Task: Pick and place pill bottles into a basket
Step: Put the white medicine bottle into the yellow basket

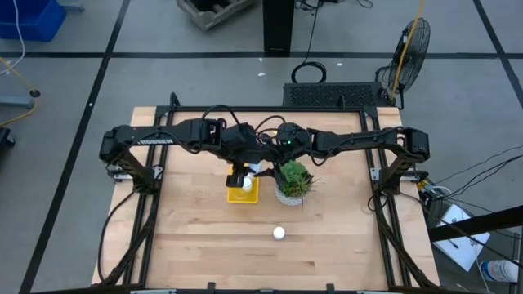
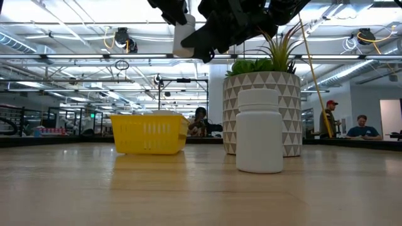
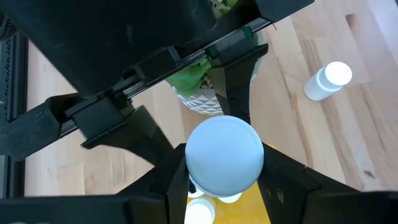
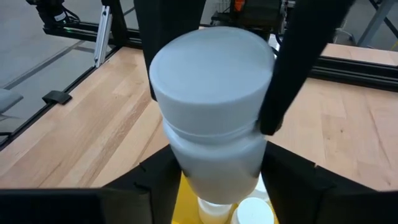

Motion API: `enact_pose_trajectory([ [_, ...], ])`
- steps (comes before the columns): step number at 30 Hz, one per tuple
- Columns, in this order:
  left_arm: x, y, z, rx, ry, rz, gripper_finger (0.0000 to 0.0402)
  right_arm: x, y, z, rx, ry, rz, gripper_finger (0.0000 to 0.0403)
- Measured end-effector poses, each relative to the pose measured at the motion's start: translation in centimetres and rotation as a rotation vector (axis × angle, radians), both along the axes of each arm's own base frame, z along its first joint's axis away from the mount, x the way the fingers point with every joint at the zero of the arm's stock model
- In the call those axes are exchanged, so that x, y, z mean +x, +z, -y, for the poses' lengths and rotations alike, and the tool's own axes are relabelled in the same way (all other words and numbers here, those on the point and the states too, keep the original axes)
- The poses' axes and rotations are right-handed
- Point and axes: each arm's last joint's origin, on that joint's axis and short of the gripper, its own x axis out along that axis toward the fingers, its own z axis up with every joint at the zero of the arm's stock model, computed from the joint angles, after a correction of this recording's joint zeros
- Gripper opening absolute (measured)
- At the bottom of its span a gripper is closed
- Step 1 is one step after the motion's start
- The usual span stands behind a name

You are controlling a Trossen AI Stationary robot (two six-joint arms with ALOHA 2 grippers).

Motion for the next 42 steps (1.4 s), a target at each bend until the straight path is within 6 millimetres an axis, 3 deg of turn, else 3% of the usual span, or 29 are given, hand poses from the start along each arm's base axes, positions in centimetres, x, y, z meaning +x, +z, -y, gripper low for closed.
enact_pose_trajectory([
  [8, 0.0, 0.0, 0.2, -0.005, -0.009, 0.004, 0.0161, -0.2, -0.1, 0.0, -0.002, 0.001, -0.029, 0.0274],
  [14, 0.0, 0.0, 0.3, -0.006, -0.009, -0.007, 0.0161, -0.8, -0.2, 0.0, -0.014, 0.003, -0.077, 0.0287],
  [26, -0.6, -0.5, 1.3, 0.032, -0.009, -0.077, 0.0161, -6.4, 4.9, 1.6, -0.109, -0.130, -0.128, 0.0277],
  [33, -0.8, -2.7, 1.7, 0.026, -0.013, -0.118, 0.0161, -8.2, 6.5, 1.4, -0.126, -0.155, -0.116, 0.0277],
  [42, -2.7, -6.1, 1.6, -0.019, -0.001, -0.066, 0.0161, -8.4, 6.1, 1.4, -0.130, -0.153, -0.160, 0.0276],
])
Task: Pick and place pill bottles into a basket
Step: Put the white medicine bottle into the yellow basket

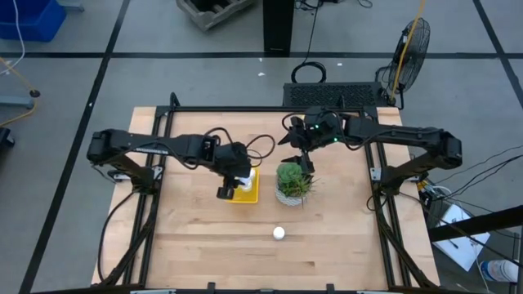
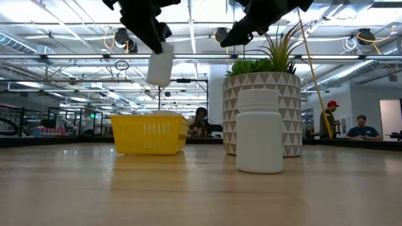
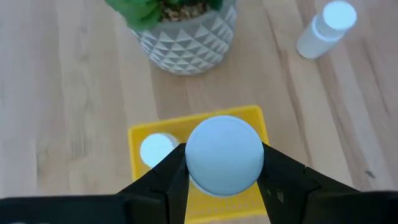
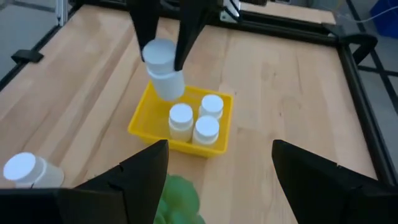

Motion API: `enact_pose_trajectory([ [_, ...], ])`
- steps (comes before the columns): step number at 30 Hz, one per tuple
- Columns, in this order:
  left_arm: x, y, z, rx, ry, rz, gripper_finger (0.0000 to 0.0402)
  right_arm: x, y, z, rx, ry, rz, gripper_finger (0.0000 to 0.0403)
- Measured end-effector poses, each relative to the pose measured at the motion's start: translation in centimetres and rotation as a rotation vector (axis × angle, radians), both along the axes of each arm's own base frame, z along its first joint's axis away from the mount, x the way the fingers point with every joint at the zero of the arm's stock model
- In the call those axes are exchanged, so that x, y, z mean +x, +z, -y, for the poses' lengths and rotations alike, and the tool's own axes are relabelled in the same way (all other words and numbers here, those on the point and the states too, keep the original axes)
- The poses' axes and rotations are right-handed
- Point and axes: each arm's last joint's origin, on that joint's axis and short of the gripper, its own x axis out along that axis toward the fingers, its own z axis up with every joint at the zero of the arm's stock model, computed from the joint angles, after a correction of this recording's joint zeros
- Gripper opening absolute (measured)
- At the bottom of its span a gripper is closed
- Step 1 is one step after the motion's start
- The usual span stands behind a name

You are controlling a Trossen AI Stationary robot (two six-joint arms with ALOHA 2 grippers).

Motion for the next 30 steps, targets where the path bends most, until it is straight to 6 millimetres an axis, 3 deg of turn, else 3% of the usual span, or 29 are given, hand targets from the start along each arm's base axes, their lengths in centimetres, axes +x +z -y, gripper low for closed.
enact_pose_trajectory([
  [8, -2.2, -2.5, 0.2, -0.033, 0.050, 0.052, 0.0161, 0.1, 0.1, 0.2, -0.034, -0.015, 0.016, 0.0276],
  [30, -3.7, -8.9, 1.0, -0.081, 0.085, 0.037, 0.0161, 0.2, 0.3, 0.3, -0.039, -0.018, 0.043, 0.0276],
])
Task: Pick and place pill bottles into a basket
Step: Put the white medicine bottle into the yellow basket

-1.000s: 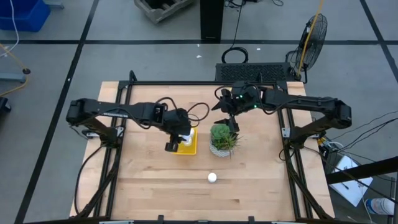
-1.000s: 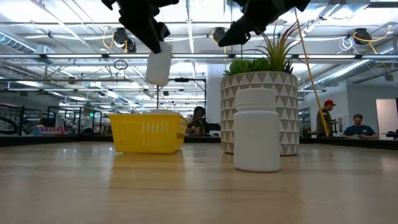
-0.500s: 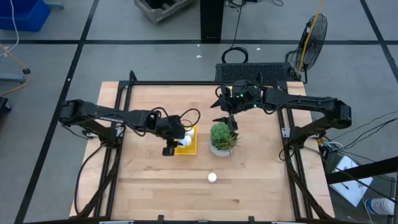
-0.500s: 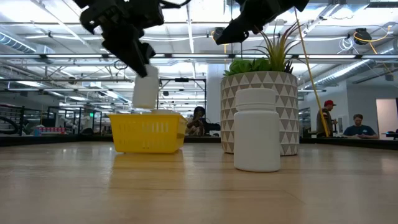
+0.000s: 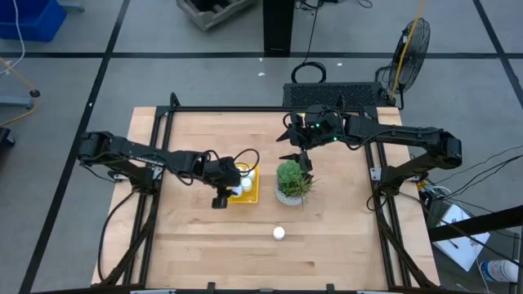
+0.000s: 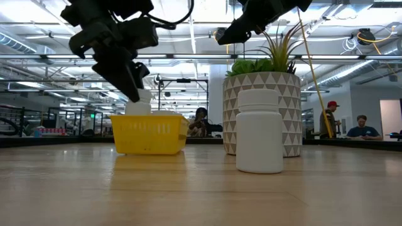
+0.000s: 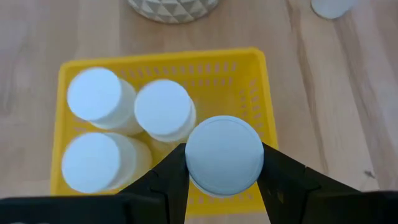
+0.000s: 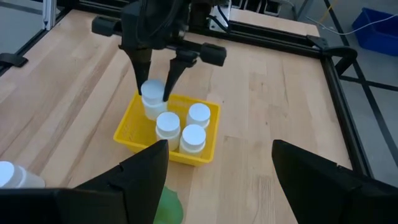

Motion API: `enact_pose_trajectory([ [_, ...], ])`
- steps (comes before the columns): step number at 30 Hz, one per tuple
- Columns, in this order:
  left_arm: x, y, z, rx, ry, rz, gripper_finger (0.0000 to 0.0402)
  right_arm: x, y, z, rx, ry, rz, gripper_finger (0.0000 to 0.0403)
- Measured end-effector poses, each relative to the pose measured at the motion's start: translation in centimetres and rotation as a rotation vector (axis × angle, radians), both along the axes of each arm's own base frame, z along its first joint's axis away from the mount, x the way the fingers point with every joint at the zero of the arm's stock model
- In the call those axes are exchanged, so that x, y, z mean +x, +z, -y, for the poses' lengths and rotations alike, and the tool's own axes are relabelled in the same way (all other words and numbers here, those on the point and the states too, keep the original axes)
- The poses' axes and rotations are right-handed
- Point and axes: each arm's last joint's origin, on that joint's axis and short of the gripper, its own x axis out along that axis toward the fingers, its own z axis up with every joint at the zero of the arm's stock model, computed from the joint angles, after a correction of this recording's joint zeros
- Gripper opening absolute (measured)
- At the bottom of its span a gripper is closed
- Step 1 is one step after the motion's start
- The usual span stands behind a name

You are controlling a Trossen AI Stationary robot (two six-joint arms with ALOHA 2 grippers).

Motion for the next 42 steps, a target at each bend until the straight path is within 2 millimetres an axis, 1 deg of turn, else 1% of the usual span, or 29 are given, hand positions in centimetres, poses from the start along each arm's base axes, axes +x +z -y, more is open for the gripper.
enact_pose_trajectory([
  [7, -0.2, -1.0, -0.1, 0.008, 0.007, 0.023, 0.0161, 0.0, 0.0, 0.0, 0.003, -0.001, 0.002, 0.0276],
  [17, -0.6, -1.9, -1.2, 0.012, 0.040, 0.029, 0.0161, 0.0, 0.0, 0.0, 0.011, -0.005, 0.003, 0.0276],
  [24, -1.1, -3.1, -1.2, 0.005, 0.050, 0.040, 0.0161, 0.0, 0.0, 0.0, 0.011, -0.005, 0.003, 0.0276],
  [27, -1.1, -3.2, -1.2, 0.001, 0.057, 0.046, 0.0163, 0.0, 0.0, 0.0, 0.011, -0.004, 0.003, 0.0276],
  [29, -1.1, -3.2, -1.2, 0.005, 0.060, 0.047, 0.0178, 0.0, 0.0, 0.0, 0.017, -0.007, 0.003, 0.0276],
  [35, -1.0, -3.2, -1.3, 0.013, 0.057, 0.050, 0.0243, 0.0, 0.0, -0.1, 0.026, -0.005, 0.001, 0.0276],
  [39, -1.0, -3.2, -1.4, 0.015, 0.071, 0.050, 0.0266, 0.0, -0.1, -0.1, 0.029, -0.005, -0.008, 0.0276],
  [42, -1.2, -2.5, -1.4, 0.016, 0.069, 0.072, 0.0274, 0.0, -0.4, -0.1, 0.031, -0.005, -0.012, 0.0276],
])
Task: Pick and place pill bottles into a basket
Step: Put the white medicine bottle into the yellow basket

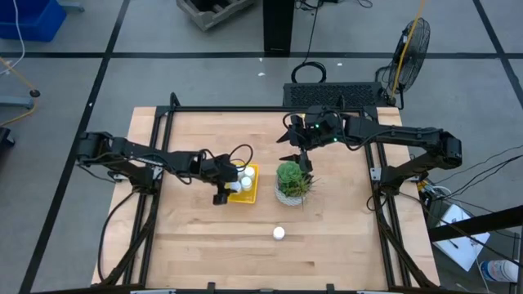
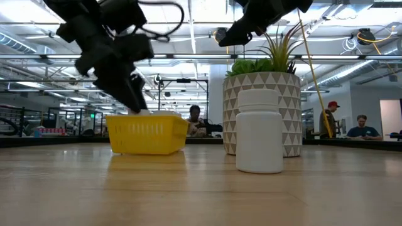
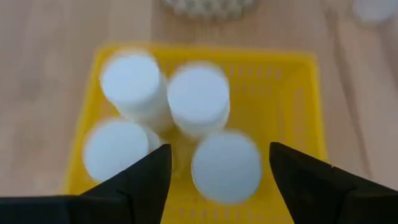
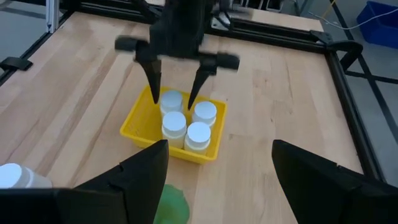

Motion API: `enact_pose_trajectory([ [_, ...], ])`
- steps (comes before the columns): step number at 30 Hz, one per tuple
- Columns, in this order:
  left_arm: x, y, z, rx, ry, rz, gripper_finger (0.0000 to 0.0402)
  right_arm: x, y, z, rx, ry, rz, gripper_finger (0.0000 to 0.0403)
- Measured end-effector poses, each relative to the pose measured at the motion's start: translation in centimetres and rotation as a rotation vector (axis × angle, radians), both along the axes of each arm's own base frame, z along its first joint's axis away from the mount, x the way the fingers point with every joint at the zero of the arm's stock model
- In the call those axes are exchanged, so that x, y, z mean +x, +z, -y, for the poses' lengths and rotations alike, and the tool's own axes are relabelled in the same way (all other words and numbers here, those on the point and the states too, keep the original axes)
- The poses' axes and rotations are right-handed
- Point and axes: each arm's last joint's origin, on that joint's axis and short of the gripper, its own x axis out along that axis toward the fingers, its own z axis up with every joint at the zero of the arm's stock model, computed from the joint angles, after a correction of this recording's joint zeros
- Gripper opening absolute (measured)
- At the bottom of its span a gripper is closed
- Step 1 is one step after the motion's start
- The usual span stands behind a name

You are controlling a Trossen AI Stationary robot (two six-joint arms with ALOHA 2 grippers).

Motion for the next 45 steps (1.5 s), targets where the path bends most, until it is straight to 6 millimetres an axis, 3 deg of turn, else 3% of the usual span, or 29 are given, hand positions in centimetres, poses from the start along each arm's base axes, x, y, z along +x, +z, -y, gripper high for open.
enact_pose_trajectory([
  [6, -0.8, 4.1, 0.1, 0.015, -0.007, 0.101, 0.0279, -0.2, -1.1, 0.1, 0.005, -0.003, -0.031, 0.0276],
  [13, -4.6, 7.3, 1.3, 0.031, 0.028, 0.094, 0.0274, -0.2, -1.9, -0.9, 0.064, -0.006, -0.064, 0.0276],
  [17, -6.3, 8.1, 2.0, 0.049, 0.059, 0.089, 0.0274, -0.1, -1.9, -4.4, 0.100, 0.088, -0.076, 0.0263],
  [22, -7.2, 8.8, 2.6, 0.060, 0.060, 0.126, 0.0268, -0.4, 0.2, -11.1, 0.182, 0.210, 0.049, 0.0247],
  [25, -7.4, 8.8, 2.8, 0.072, 0.059, 0.128, 0.0263, -1.2, 0.7, -15.4, 0.160, 0.165, 0.097, 0.0243],
  [29, -7.4, 8.8, 2.8, 0.095, 0.071, 0.128, 0.0259, -2.6, -0.1, -20.4, 0.110, 0.091, 0.098, 0.0243],
  [34, -7.3, 8.9, 2.8, 0.098, 0.076, 0.133, 0.0265, -3.6, -2.7, -25.3, 0.098, -0.025, 0.168, 0.0241],
  [37, -7.4, 8.8, 2.8, 0.094, 0.078, 0.130, 0.0265, -4.1, -6.1, -26.9, 0.089, -0.056, 0.171, 0.0236],
  [41, -7.4, 8.9, 2.8, 0.098, 0.076, 0.132, 0.0259, -5.0, -10.2, -27.1, 0.157, -0.102, 0.227, 0.0230],
  [45, -7.3, 8.9, 2.7, 0.111, 0.076, 0.134, 0.0256, -7.2, -14.2, -25.5, 0.225, -0.121, 0.276, 0.0224],
])
